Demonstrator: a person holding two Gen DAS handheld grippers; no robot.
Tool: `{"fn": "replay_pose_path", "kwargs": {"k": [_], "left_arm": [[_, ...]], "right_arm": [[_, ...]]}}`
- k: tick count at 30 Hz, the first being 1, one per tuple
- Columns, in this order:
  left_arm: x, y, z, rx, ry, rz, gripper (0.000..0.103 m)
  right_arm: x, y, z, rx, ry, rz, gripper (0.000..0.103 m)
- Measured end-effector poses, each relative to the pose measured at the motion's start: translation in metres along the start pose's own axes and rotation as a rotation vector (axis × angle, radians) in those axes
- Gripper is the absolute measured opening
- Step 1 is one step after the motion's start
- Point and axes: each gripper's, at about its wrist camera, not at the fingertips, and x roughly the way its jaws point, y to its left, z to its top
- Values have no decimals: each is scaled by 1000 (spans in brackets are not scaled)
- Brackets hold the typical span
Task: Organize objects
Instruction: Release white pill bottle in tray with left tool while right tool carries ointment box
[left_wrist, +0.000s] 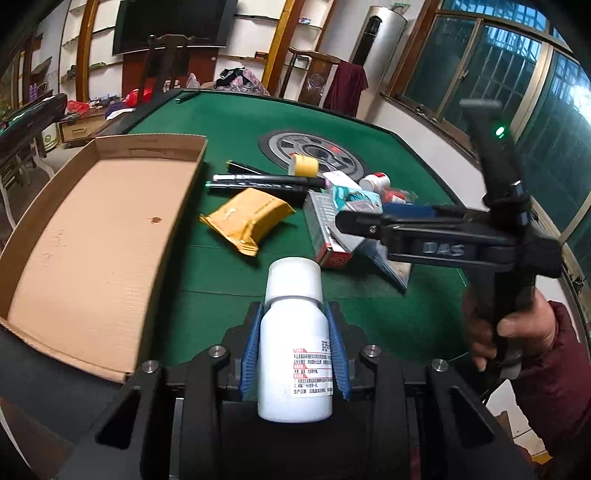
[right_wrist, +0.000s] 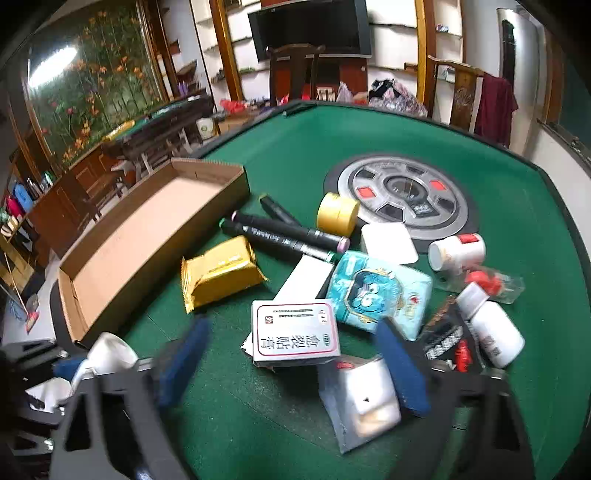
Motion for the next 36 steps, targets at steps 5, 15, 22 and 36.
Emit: {"fn": "replay_pose_path", "kwargs": {"k": [5, 15, 22, 36], "left_arm": [[-4, 11, 2, -29, -22, 11, 33], [-25, 60, 66, -106, -76, 68, 33], [33, 130, 118, -199, -30, 140, 33], [85, 161, 119, -245, 5, 146, 33]], "right_arm": [[5, -4, -2, 42, 41, 38, 50], [-20, 8, 78, 156, 6, 290, 51], [64, 66, 160, 220, 145, 374, 51], [165, 84, 172, 209, 262, 145, 51]]}}
